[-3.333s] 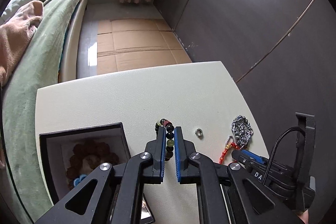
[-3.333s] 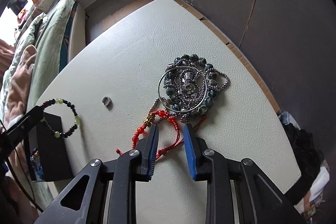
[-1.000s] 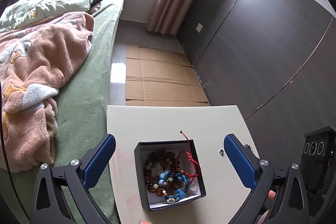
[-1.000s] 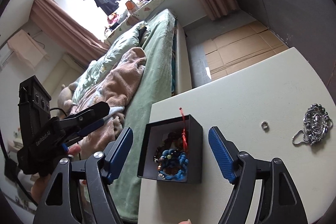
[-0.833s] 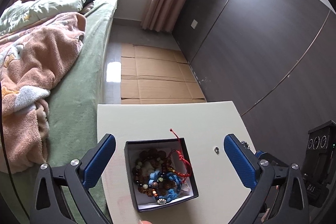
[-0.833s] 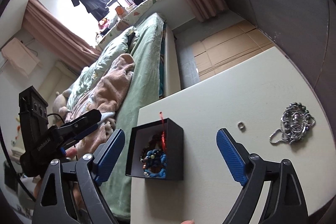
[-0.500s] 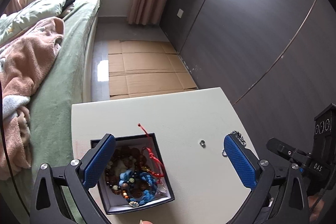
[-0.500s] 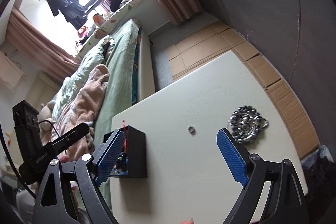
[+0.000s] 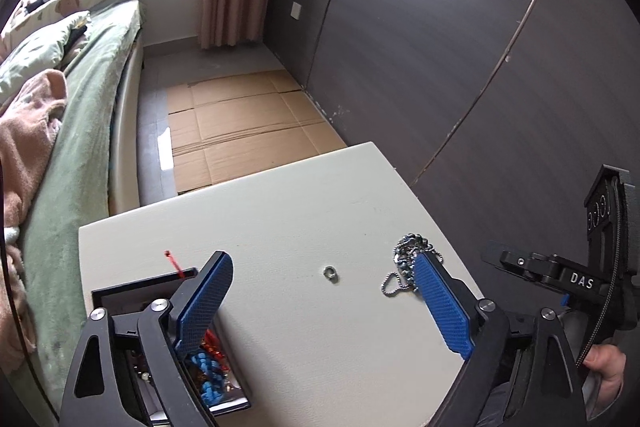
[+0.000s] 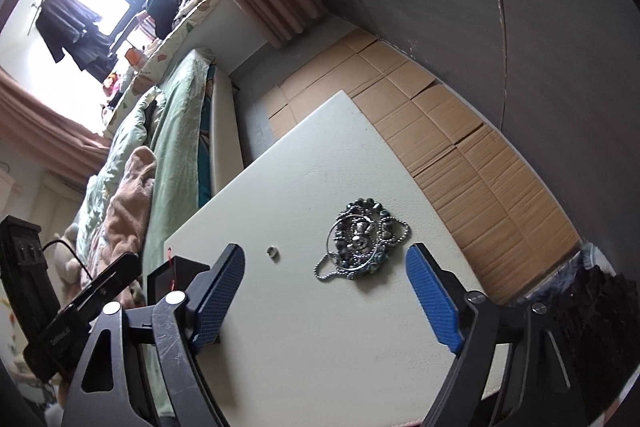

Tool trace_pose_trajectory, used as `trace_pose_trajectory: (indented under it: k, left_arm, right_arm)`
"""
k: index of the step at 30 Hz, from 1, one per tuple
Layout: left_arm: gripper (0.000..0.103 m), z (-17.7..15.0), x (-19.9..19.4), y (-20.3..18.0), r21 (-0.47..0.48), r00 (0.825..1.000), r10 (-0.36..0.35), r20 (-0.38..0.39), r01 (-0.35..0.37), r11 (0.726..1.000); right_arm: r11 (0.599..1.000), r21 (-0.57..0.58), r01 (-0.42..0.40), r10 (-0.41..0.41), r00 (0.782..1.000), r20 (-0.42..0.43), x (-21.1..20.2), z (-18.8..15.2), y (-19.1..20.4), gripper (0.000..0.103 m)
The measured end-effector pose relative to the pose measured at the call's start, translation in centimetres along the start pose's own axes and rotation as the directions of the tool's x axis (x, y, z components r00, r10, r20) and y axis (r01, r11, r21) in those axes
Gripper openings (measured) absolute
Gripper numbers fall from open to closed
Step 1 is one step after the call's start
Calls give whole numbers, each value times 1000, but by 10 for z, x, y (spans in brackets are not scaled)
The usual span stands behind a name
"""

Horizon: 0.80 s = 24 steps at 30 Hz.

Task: Organize jewelry
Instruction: 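Move both grippers toward the silver chain pendant and small ring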

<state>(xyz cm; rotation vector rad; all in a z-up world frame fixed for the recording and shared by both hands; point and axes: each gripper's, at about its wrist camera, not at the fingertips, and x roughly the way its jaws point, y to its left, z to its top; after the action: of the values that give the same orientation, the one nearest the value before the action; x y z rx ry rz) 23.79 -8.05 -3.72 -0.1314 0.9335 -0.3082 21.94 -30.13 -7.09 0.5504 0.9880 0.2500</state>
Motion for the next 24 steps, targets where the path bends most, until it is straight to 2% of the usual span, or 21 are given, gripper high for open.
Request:
trace_pose_trajectory:
  k: [4, 11, 15, 24]
  left_arm:
    - [85, 3, 15, -22, 43, 999, -6, -52, 8, 999]
    - [85, 6, 45, -65, 152, 989, 17, -150, 6, 988]
    - [85, 7, 68, -77, 171, 978, 24, -206, 12, 985]
    - [85, -4, 123, -102, 194, 947, 51, -317, 13, 981]
  right_arm:
    - [997, 73, 14, -14, 1000, -10, 3, 4, -19, 63]
    - [991, 134, -9, 10, 1000, -8, 1, 6, -31, 63]
    - [983, 185, -13, 14, 1000, -4, -2, 7, -47, 57]
    - [946, 323, -29, 20, 999, 33, -17, 8, -89, 56]
